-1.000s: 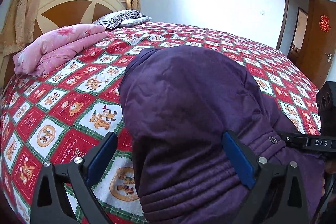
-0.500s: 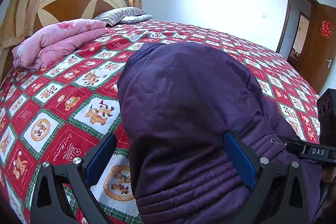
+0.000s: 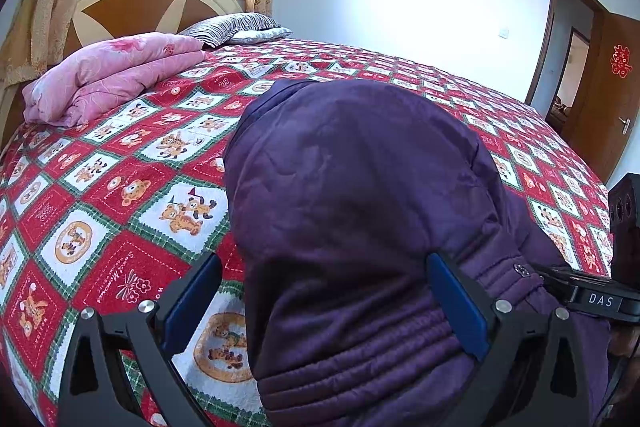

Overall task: Fold large clothes
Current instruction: 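Lower the folded jacket onto the quilt with both grippers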

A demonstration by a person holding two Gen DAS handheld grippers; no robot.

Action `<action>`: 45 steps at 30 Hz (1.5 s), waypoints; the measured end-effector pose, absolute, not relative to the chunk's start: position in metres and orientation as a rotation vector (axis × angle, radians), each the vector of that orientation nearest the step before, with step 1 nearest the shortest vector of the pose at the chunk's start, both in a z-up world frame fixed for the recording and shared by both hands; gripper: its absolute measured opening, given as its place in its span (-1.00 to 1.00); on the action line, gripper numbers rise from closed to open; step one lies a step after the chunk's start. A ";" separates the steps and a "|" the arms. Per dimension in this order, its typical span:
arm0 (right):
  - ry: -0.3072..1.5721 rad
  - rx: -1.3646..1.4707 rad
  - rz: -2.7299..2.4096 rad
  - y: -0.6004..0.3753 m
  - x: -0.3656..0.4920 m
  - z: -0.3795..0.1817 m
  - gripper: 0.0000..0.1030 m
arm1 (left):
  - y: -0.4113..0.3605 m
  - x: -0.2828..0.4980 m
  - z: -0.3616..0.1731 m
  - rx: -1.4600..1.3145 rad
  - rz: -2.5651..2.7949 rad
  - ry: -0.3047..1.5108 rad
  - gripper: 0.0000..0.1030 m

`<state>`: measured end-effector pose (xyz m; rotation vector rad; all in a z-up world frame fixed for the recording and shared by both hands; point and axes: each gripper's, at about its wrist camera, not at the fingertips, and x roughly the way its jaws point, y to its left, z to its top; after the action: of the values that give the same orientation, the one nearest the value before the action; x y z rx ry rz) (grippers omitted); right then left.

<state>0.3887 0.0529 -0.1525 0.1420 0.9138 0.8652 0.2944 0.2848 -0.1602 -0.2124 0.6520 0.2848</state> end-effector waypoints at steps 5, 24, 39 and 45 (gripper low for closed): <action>0.894 0.103 0.843 0.056 0.386 -0.150 -0.06 | 0.285 0.295 -0.161 -0.215 0.283 0.652 0.98; 0.875 -0.005 0.781 0.067 0.378 -0.144 -0.03 | 0.295 0.293 -0.165 -0.261 0.245 0.655 0.98; 0.919 0.048 0.815 0.064 0.381 -0.149 -0.04 | 0.297 0.292 -0.168 -0.282 0.225 0.654 0.98; 0.908 0.025 0.802 0.067 0.379 -0.146 -0.04 | 0.300 0.293 -0.169 -0.291 0.220 0.654 0.98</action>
<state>0.3789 0.0667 -0.1463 0.0248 0.9079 0.8019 0.2929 0.2995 -0.1688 -0.2912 0.6537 0.2196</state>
